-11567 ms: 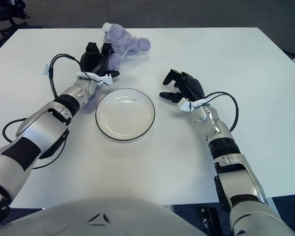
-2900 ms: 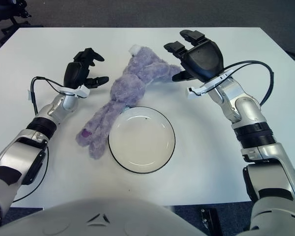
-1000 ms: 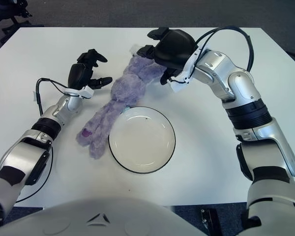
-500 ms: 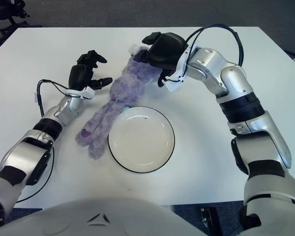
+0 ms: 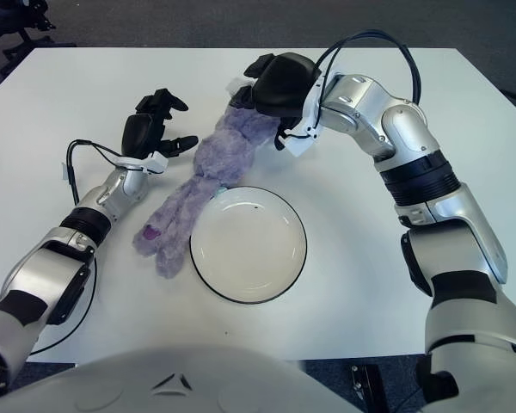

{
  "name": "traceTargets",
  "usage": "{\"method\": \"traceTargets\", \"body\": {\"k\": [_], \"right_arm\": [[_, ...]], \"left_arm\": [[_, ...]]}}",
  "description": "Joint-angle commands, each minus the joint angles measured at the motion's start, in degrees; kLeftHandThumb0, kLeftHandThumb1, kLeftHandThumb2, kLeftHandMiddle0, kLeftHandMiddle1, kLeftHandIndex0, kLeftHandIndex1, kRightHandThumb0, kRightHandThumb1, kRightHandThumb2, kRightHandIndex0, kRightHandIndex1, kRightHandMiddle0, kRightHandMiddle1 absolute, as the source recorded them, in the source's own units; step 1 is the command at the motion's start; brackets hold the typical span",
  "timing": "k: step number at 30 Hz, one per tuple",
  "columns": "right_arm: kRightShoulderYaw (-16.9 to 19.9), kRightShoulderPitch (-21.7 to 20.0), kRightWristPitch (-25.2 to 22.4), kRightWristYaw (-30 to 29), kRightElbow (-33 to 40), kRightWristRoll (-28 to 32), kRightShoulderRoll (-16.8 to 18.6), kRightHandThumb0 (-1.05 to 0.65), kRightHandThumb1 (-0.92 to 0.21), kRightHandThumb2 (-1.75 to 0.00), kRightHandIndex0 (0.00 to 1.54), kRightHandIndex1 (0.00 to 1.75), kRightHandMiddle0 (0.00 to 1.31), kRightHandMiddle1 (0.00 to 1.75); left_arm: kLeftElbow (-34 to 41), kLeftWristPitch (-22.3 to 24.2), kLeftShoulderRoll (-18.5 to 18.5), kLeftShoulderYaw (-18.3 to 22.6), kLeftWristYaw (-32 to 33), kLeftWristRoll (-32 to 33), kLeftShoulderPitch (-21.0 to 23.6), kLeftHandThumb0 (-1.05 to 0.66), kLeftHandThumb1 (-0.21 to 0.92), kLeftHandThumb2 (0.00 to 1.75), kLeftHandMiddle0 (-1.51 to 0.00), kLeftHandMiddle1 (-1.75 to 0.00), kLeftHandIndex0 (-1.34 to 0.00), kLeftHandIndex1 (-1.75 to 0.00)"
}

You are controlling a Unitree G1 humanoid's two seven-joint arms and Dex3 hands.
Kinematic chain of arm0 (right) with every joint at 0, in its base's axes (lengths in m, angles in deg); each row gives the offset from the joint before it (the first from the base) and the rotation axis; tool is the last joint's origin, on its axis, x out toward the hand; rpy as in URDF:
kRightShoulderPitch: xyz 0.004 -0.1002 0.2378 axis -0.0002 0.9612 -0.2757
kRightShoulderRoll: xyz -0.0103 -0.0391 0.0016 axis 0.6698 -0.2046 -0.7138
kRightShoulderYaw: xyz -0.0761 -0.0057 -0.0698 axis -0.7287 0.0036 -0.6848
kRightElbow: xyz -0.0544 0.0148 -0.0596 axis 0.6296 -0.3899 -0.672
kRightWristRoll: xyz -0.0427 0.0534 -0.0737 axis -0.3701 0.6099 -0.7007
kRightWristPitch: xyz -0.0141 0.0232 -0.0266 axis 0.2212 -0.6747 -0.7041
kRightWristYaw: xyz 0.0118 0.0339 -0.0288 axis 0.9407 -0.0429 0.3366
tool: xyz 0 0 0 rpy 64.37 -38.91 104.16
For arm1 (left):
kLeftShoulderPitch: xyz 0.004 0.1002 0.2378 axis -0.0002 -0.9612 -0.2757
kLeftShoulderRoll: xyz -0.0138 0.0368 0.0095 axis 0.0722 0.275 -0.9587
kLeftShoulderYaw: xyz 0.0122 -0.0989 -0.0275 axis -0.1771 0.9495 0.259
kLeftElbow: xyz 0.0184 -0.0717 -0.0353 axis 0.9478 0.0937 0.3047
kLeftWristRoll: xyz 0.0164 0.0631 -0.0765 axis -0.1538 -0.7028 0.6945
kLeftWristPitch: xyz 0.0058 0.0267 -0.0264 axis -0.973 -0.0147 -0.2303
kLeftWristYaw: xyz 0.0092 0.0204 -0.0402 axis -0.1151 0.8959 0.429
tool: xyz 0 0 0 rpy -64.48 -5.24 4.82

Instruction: Put the doll into the plate.

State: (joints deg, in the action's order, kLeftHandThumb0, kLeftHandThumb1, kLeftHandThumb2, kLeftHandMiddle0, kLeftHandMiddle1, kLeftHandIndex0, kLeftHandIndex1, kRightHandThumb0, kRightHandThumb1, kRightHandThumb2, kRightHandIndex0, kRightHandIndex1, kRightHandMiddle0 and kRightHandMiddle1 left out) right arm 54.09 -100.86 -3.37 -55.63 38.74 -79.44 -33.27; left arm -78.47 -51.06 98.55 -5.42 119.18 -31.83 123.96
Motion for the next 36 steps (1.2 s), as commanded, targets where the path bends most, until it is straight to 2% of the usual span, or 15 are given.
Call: {"method": "traceTargets", "body": {"k": [1, 17, 31, 36], "right_arm": [[-0.73, -1.50, -0.19, 0.06, -0.87, -0.80, 0.65, -0.32, -0.83, 0.00, 0.37, 0.00, 0.36, 0.00], [-2.22, -4.44, -1.35, -0.26, -3.75, -2.97, 3.22, -0.41, -0.84, 0.00, 0.37, 0.00, 0.34, 0.00], [-2.85, -4.35, -1.42, -0.62, -4.61, -3.06, 3.37, -0.46, -0.84, 0.00, 0.40, 0.01, 0.34, 0.00], [-4.79, -3.98, -3.27, -0.29, -7.49, -4.75, 4.98, -0.49, -0.83, 0.00, 0.42, 0.01, 0.35, 0.00]], "left_arm": [[0.82, 0.74, -0.09, -0.02, -0.20, 0.57, 0.99, -0.01, 0.92, 0.42, -0.35, -1.50, -0.17, -1.63], [1.03, 1.40, -0.57, 0.03, -0.29, 0.75, 0.84, 0.00, 0.92, 0.41, -0.34, -1.50, -0.20, -1.62], [1.12, 2.02, -0.74, -0.18, -0.58, 1.45, 0.83, 0.00, 0.92, 0.40, -0.34, -1.50, -0.22, -1.60], [1.48, 2.27, -1.17, 0.11, -1.35, 2.42, 0.56, 0.00, 0.92, 0.39, -0.34, -1.50, -0.23, -1.59]]}}
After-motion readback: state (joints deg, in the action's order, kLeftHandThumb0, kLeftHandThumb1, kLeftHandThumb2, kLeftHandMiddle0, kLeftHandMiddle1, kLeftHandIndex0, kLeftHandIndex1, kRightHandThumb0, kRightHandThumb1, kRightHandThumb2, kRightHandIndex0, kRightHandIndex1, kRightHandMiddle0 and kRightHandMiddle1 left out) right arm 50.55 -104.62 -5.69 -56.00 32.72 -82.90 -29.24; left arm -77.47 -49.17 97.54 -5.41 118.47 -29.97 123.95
